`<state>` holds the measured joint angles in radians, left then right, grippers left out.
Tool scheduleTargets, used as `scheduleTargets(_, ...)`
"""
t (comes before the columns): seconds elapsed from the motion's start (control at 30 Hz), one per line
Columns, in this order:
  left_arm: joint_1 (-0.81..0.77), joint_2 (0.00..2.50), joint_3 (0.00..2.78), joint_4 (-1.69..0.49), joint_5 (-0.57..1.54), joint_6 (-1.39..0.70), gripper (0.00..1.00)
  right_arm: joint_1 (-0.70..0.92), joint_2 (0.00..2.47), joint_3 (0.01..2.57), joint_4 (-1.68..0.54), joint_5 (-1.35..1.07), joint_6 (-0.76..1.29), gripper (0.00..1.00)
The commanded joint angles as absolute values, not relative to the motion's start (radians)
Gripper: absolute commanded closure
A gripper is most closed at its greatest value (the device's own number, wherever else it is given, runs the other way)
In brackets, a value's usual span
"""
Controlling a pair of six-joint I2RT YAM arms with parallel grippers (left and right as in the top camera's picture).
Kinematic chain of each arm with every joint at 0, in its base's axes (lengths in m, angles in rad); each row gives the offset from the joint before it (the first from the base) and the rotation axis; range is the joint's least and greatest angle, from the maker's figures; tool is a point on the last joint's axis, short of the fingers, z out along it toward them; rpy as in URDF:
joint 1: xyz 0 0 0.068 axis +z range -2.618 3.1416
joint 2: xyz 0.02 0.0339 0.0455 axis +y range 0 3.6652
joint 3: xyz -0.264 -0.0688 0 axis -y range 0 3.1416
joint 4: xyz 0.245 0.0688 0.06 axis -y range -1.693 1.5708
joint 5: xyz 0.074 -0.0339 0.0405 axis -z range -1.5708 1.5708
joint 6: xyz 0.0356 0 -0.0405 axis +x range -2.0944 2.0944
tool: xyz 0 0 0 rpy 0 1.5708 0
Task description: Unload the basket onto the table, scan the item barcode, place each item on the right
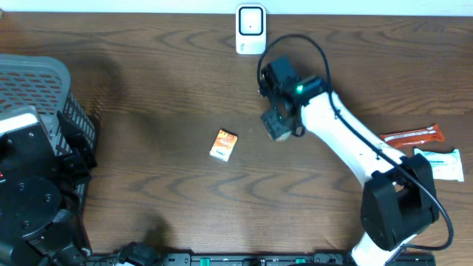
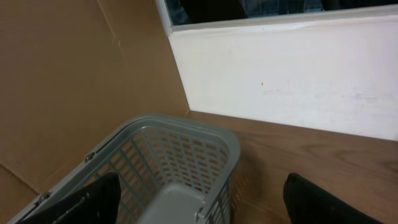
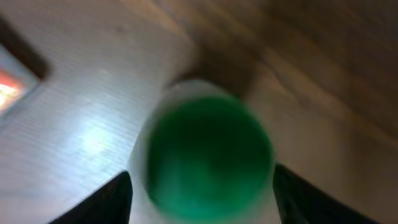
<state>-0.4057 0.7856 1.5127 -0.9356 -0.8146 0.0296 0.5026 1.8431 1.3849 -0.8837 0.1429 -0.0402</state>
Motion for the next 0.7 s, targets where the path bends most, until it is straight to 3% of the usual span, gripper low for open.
scheduleTargets(0.0,-0.402,0.788,1.509,-0.935,-0.824,0.028,0.16,0.51,1.847,1.299,-0.83,0.167,-0.207,0.31)
scheduleTargets(0.13,-0.402,0.788,1.509,-0.935,-0.824,0.028,0.16,0.512,1.847,1.267,-0.816,0.168,-0.364,0.26)
scheduleTargets(0.3,-0.402,0.788,1.509,-0.935,-0.824,0.028,0.16,0.517,1.843,1.293,-0.797,0.172,-0.313,0.16)
scheduleTargets(0.57,-0.402,0.788,1.509,-0.935,-0.824,0.028,0.16,0.518,1.837,1.322,-0.797,0.239,-0.281,0.18)
scheduleTargets(0.63,-0.402,0.788,1.509,-0.935,-0.823,0.028,0.16,0.518,1.831,1.345,-0.796,0.243,-0.248,0.11)
scheduleTargets(0.67,-0.402,0.788,1.509,-0.935,-0.823,0.028,0.16,0.518,1.826,1.361,-0.795,0.254,-0.225,0.01)
